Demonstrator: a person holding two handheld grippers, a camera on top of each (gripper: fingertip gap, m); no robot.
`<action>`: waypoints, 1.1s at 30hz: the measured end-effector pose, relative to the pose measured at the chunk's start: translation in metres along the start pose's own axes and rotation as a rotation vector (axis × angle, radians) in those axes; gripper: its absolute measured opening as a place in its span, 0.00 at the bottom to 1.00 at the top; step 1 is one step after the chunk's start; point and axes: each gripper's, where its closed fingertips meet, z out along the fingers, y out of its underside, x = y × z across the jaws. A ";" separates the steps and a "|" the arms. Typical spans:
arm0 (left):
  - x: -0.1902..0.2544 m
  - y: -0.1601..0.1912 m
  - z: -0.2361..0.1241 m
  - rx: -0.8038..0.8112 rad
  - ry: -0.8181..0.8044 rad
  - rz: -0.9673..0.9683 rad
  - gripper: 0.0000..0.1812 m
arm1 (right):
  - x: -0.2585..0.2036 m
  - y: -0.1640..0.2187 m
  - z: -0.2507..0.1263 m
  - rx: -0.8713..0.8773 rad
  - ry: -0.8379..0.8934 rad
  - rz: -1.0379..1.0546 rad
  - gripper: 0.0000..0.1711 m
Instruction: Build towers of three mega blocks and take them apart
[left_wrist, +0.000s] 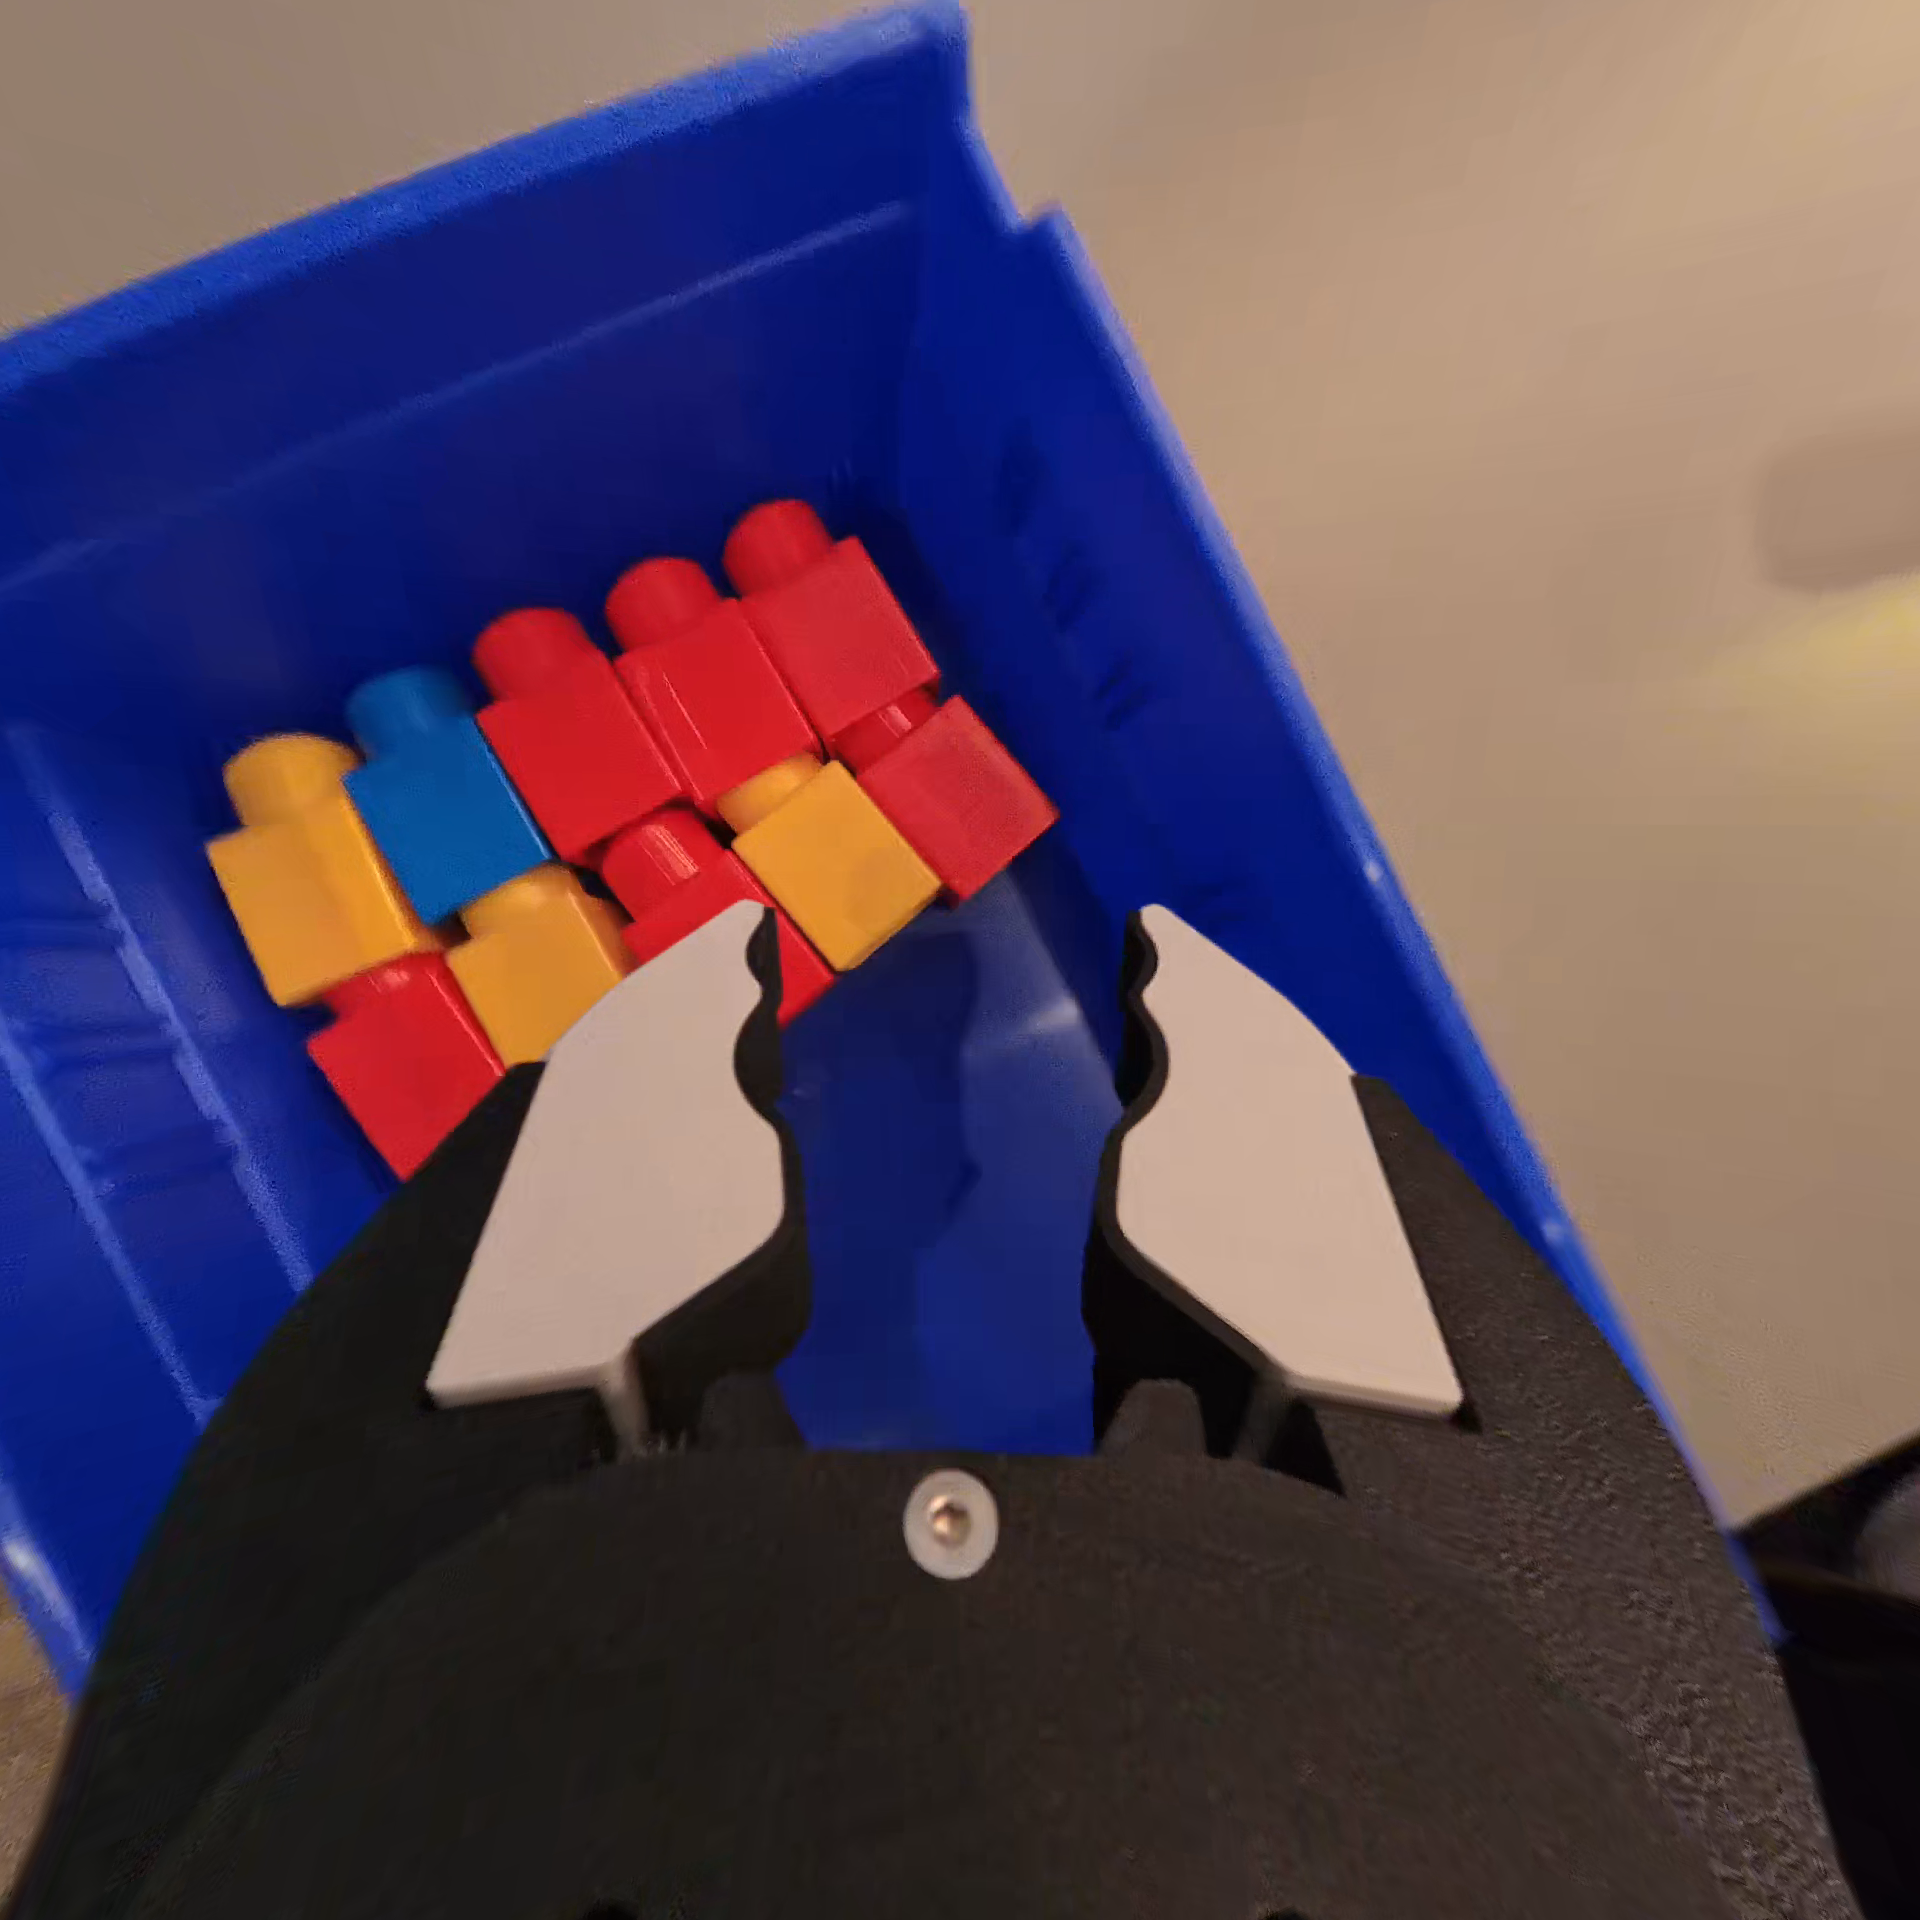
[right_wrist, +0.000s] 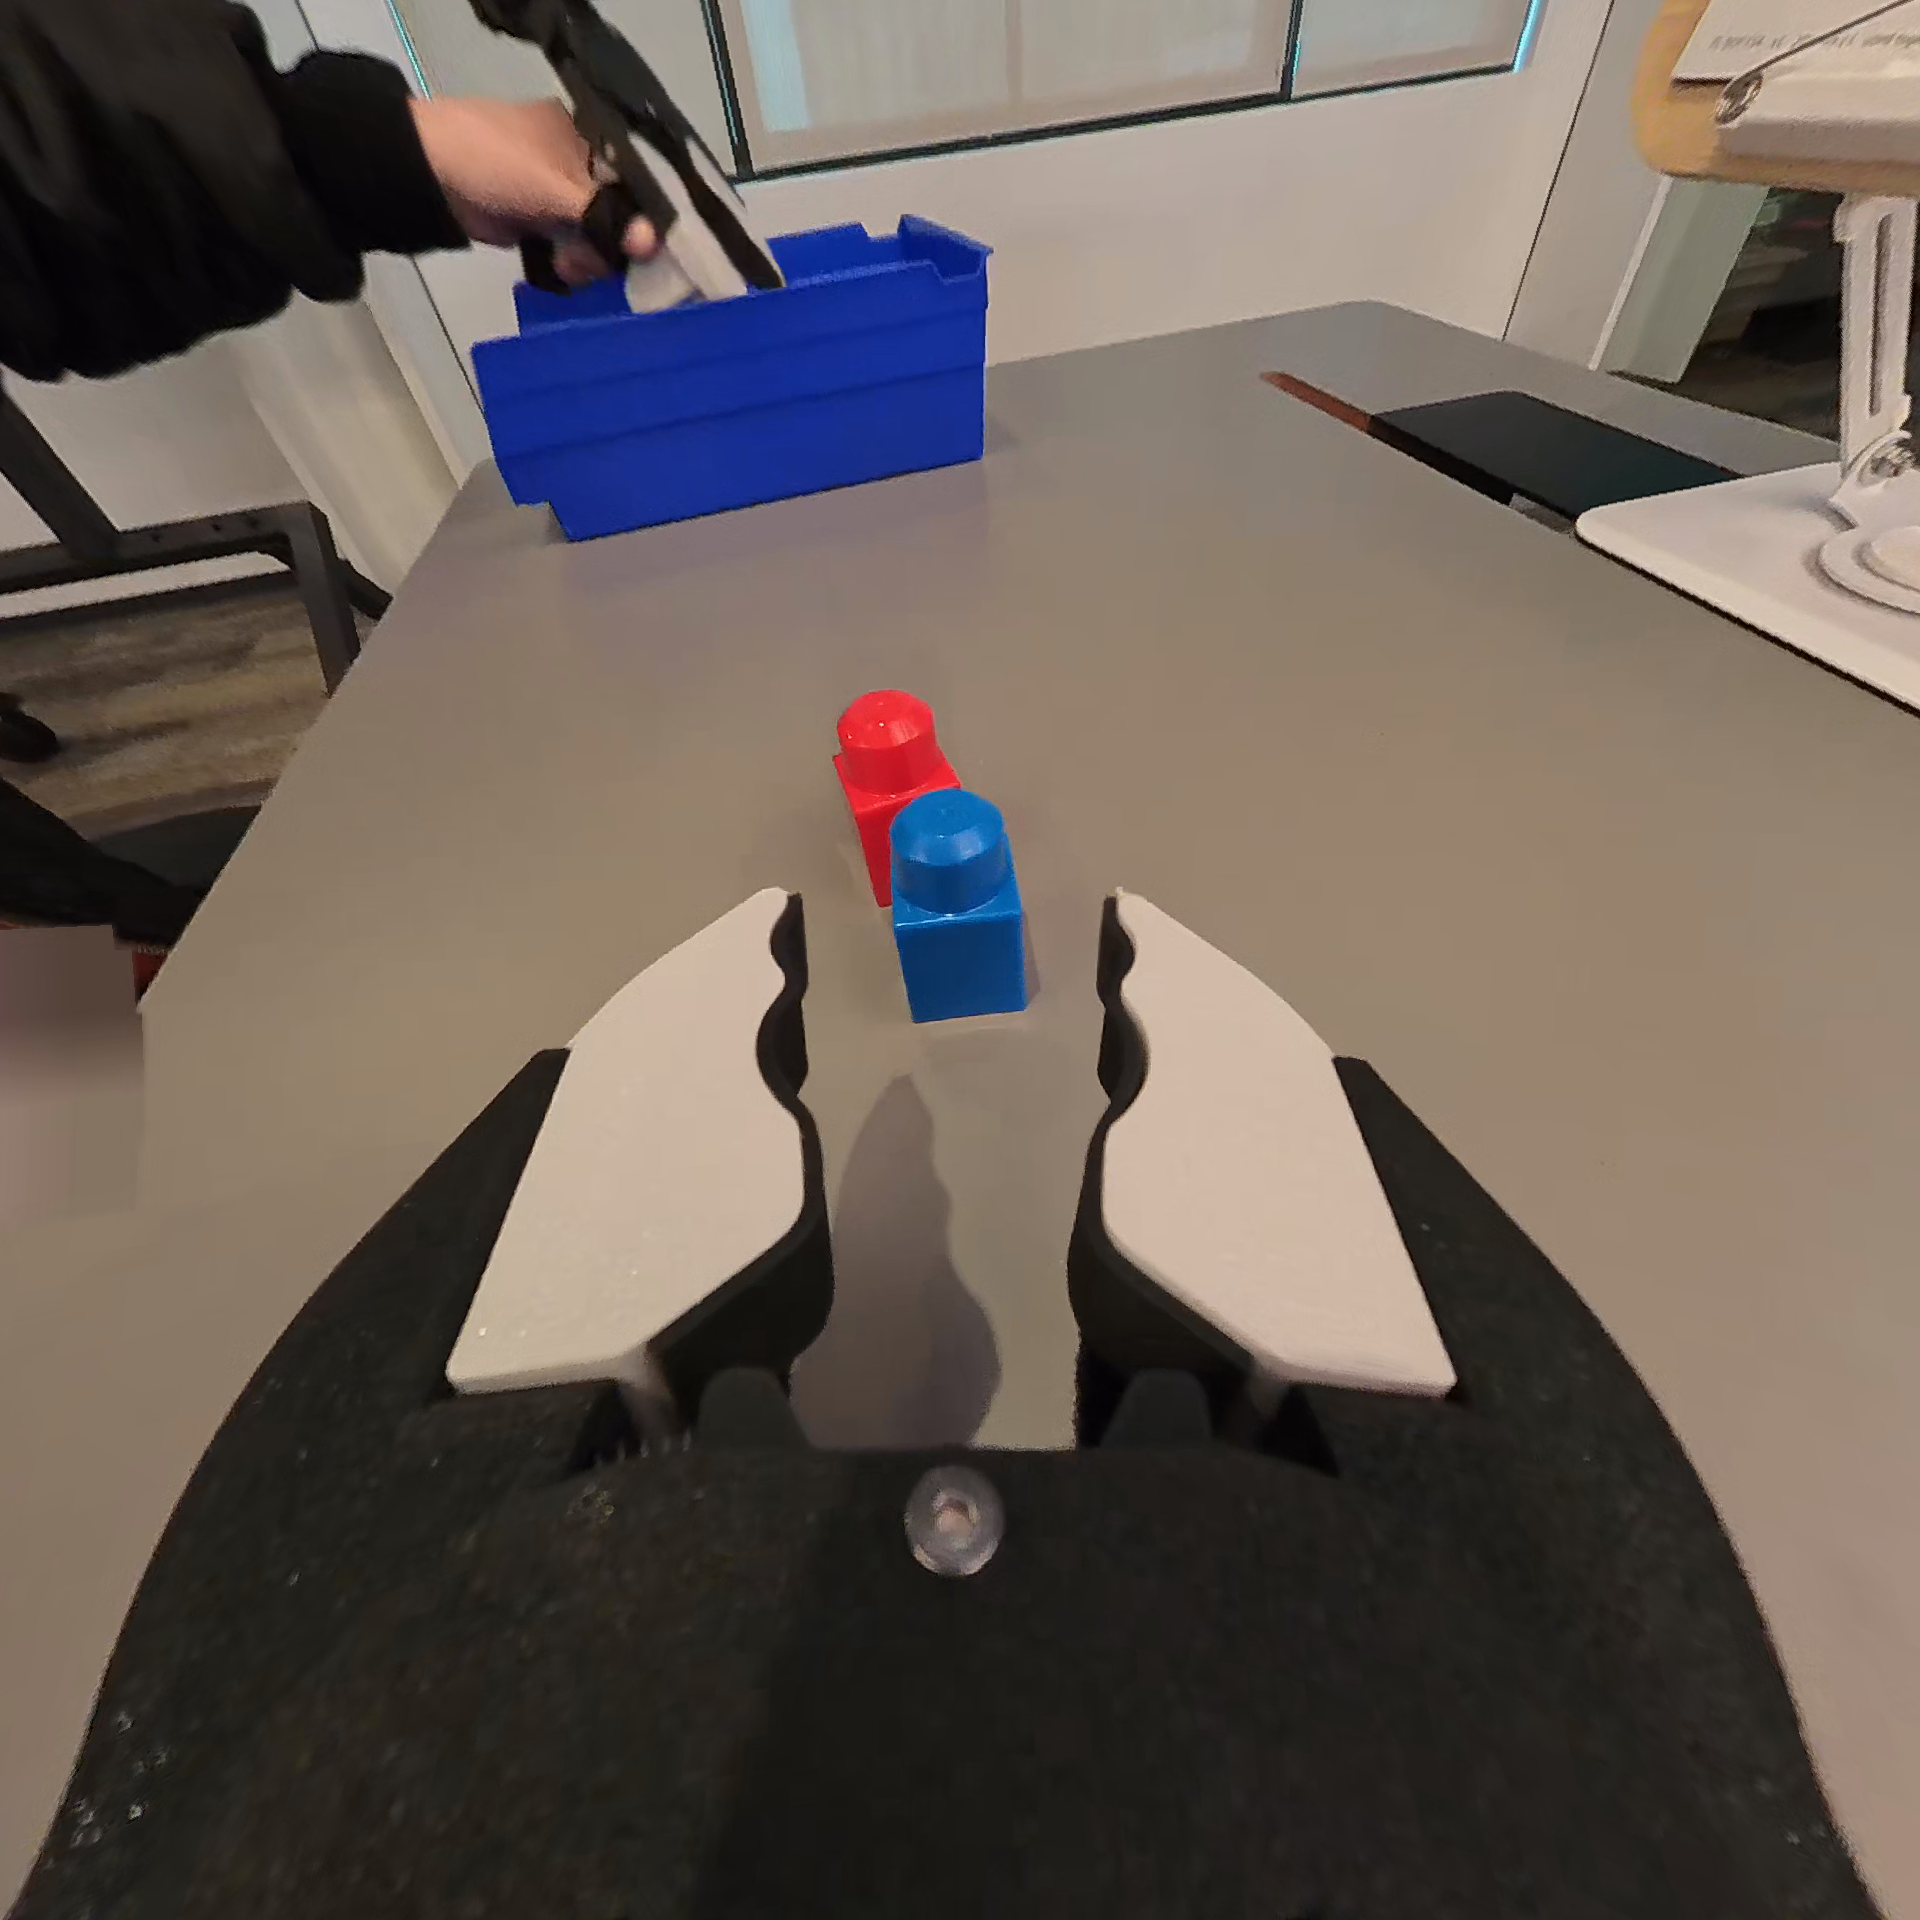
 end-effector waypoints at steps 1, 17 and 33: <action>-0.002 0.003 0.004 -0.022 -0.031 0.085 0.36 | 0.000 0.000 -0.002 0.006 0.004 0.006 0.31; 0.016 -0.008 0.017 0.038 0.047 0.743 0.35 | 0.015 -0.002 -0.037 0.153 0.182 0.154 0.29; 0.011 0.006 0.057 -0.107 0.054 0.783 0.32 | 0.017 -0.003 -0.039 0.178 0.168 0.198 0.28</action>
